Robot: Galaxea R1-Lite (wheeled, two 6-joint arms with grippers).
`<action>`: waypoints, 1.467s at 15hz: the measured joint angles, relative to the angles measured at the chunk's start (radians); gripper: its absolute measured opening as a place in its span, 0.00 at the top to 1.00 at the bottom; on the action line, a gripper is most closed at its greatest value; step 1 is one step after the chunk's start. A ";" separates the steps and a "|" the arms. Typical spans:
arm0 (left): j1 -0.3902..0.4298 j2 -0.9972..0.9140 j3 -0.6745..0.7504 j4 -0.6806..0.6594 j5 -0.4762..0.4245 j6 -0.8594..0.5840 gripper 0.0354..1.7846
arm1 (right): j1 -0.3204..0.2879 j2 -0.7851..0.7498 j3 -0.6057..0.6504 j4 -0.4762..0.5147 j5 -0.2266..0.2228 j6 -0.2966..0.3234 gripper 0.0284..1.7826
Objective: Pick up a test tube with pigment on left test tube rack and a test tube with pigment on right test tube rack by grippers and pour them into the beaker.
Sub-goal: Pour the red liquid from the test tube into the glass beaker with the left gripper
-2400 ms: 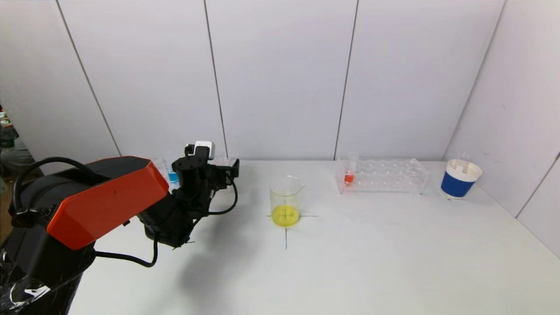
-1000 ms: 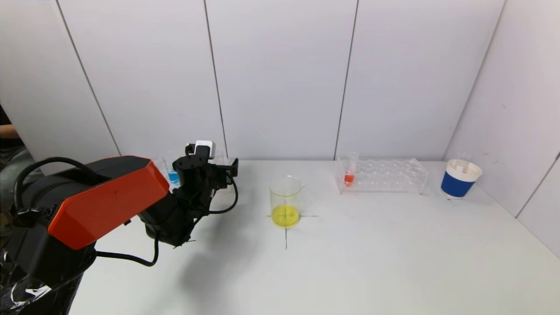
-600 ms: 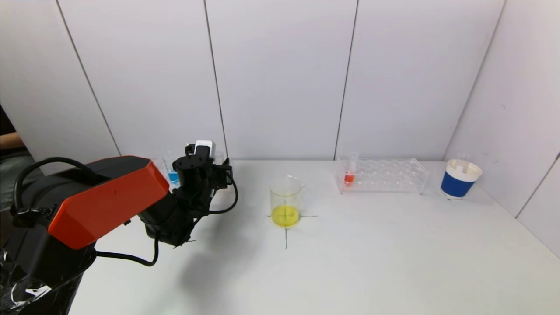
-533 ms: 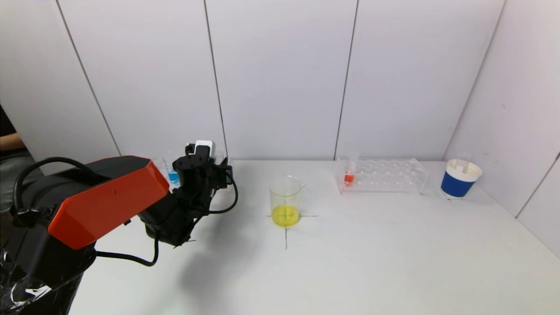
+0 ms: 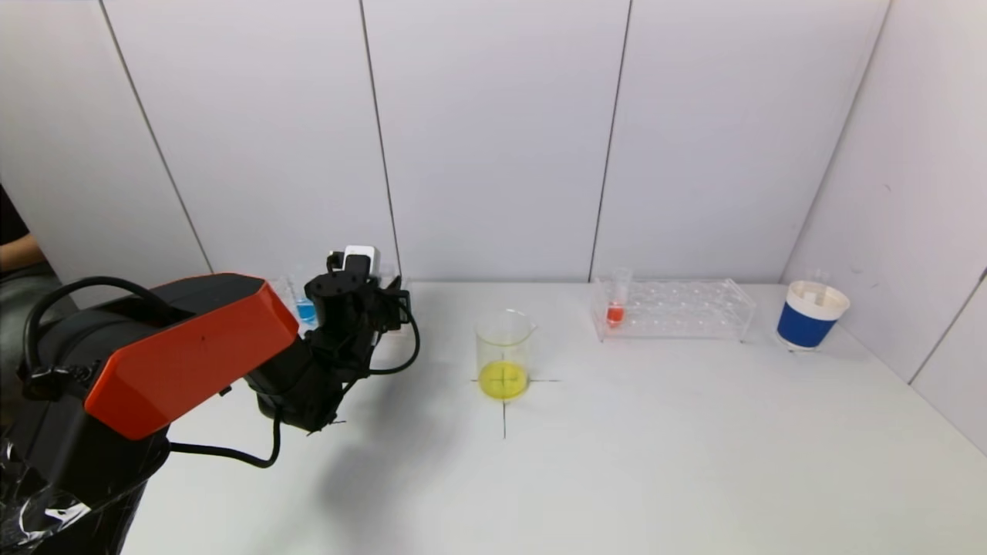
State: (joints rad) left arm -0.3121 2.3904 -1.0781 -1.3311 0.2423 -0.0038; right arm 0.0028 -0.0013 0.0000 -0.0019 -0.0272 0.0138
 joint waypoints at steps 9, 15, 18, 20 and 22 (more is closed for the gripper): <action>0.000 -0.014 -0.004 0.025 0.000 0.000 0.77 | 0.000 0.000 0.000 0.000 0.000 0.000 0.01; 0.000 -0.063 -0.034 0.092 0.000 0.001 0.77 | 0.000 0.000 0.000 0.000 0.000 0.000 0.01; -0.001 -0.096 -0.061 0.140 0.000 0.003 0.77 | 0.000 0.000 0.000 0.000 0.000 0.000 0.01; -0.001 -0.117 -0.076 0.170 0.000 0.003 0.77 | 0.000 0.000 0.000 0.000 0.000 0.000 0.01; -0.001 -0.135 -0.097 0.203 0.000 0.004 0.77 | 0.000 0.000 0.000 -0.001 0.000 0.000 0.01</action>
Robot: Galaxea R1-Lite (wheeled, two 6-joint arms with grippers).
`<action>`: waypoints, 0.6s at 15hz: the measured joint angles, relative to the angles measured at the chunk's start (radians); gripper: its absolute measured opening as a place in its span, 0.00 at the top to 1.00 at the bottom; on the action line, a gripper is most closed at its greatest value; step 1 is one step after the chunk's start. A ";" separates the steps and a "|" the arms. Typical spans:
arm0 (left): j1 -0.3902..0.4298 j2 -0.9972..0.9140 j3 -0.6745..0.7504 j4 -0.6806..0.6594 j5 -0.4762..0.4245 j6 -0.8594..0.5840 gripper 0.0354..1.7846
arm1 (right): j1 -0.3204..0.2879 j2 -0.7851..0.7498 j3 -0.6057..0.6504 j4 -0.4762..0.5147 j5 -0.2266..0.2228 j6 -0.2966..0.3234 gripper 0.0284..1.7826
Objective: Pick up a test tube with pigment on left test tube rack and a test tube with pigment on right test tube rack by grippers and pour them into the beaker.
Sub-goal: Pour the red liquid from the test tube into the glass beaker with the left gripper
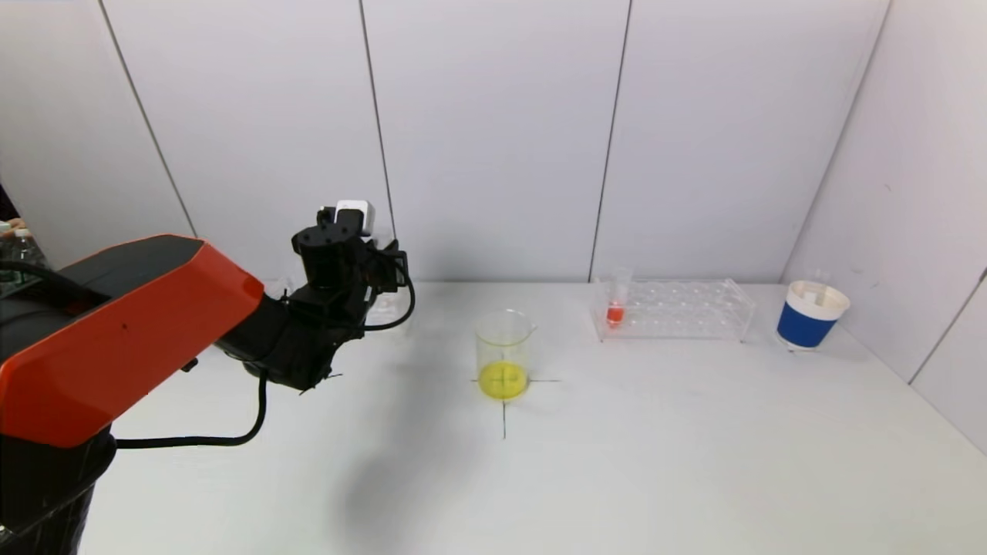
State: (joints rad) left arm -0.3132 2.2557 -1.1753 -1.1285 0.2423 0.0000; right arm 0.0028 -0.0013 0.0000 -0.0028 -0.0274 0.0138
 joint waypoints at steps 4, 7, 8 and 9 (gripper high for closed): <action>-0.002 -0.039 -0.043 0.067 -0.001 0.022 0.77 | 0.000 0.000 0.000 0.001 0.000 0.000 0.01; -0.016 -0.074 -0.097 0.147 -0.005 0.040 0.77 | 0.000 0.000 0.000 0.000 0.000 0.000 0.01; -0.025 -0.086 -0.121 0.184 -0.009 0.042 0.77 | 0.000 0.000 0.000 0.001 0.000 0.000 0.01; -0.036 -0.098 -0.150 0.227 -0.011 0.043 0.77 | 0.000 0.000 0.000 0.000 0.000 0.000 0.01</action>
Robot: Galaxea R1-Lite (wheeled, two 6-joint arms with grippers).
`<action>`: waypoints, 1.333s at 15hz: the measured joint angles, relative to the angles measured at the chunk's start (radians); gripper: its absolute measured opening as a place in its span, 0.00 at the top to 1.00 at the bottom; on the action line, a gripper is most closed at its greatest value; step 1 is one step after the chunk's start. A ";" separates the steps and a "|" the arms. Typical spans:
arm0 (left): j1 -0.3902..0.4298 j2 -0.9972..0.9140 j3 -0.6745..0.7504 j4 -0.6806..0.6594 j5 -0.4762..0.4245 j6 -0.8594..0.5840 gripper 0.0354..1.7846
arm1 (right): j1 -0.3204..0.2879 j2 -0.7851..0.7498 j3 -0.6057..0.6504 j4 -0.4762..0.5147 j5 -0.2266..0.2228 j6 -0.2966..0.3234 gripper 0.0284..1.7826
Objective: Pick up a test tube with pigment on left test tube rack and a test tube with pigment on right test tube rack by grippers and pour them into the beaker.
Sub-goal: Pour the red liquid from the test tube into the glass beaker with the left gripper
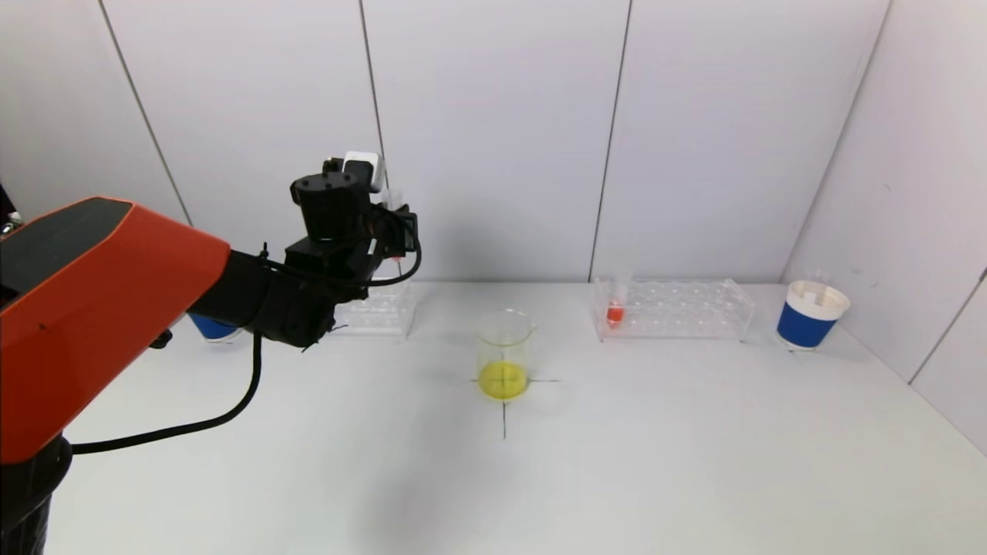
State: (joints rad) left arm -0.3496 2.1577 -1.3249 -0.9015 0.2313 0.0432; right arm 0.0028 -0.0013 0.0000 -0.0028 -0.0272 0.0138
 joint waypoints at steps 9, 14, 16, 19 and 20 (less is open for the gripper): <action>-0.110 -0.029 -0.254 0.266 -0.078 0.098 0.77 | 0.000 0.000 0.000 0.000 0.000 0.000 0.01; -0.122 -0.013 -0.262 0.260 -0.257 0.193 0.77 | 0.000 0.000 0.000 0.000 0.000 0.000 0.01; -0.123 -0.007 -0.260 0.260 -0.330 0.249 0.77 | 0.000 0.000 0.000 0.000 0.000 0.000 0.01; -0.119 -0.003 -0.253 0.259 -0.452 0.330 0.77 | 0.000 0.000 0.000 0.000 0.000 0.000 0.01; -0.118 -0.003 -0.252 0.259 -0.489 0.350 0.77 | 0.000 0.000 0.000 0.000 0.000 0.000 0.01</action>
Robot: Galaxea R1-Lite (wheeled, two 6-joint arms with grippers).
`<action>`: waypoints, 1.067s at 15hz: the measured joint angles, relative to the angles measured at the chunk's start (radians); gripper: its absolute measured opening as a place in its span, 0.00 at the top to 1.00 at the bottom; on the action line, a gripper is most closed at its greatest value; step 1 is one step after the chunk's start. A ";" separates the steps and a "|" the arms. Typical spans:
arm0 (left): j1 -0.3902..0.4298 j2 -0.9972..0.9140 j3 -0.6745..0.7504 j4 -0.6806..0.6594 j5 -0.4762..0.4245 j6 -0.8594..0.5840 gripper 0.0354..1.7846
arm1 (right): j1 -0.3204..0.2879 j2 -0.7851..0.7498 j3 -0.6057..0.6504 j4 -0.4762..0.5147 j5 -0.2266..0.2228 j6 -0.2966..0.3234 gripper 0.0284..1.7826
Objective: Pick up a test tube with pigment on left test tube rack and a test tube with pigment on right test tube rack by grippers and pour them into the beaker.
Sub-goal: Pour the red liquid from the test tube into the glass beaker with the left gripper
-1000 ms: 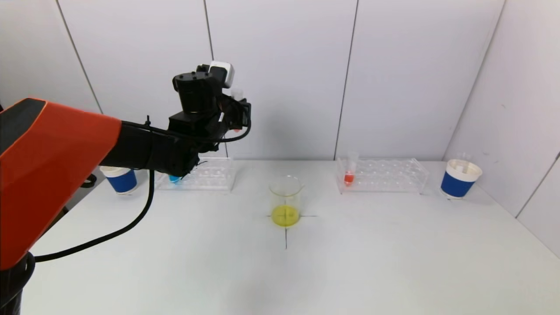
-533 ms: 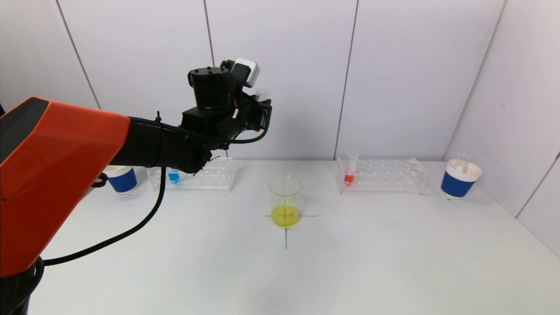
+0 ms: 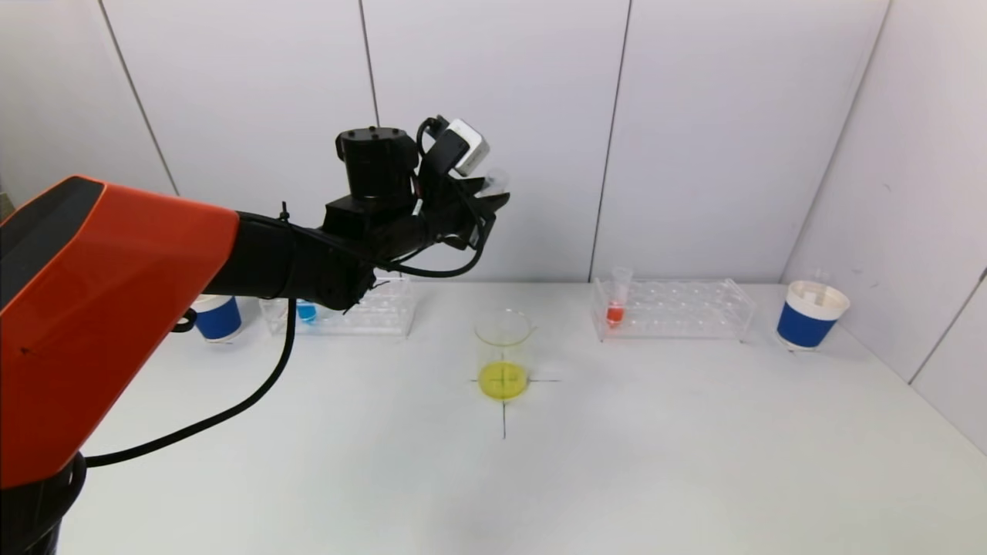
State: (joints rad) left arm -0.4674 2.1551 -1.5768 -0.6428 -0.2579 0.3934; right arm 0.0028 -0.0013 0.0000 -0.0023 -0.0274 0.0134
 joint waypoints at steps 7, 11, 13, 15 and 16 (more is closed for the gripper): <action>0.023 -0.004 0.029 -0.001 -0.256 0.169 0.77 | 0.000 0.000 0.000 0.000 0.000 0.000 0.01; 0.063 -0.002 0.044 -0.011 -0.366 0.281 0.77 | 0.000 0.000 0.000 0.000 0.000 0.000 0.01; 0.081 0.000 0.051 -0.034 -0.372 0.325 0.77 | 0.000 0.000 0.000 0.000 0.000 0.000 0.01; 0.097 0.003 0.066 -0.077 -0.406 0.358 0.77 | 0.000 0.000 0.000 0.000 0.000 0.000 0.01; 0.103 0.006 0.073 -0.097 -0.425 0.369 0.77 | 0.000 0.000 0.000 0.000 0.000 0.000 0.01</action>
State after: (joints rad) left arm -0.3645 2.1609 -1.5038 -0.7398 -0.6826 0.7623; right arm 0.0028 -0.0013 0.0000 -0.0023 -0.0274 0.0134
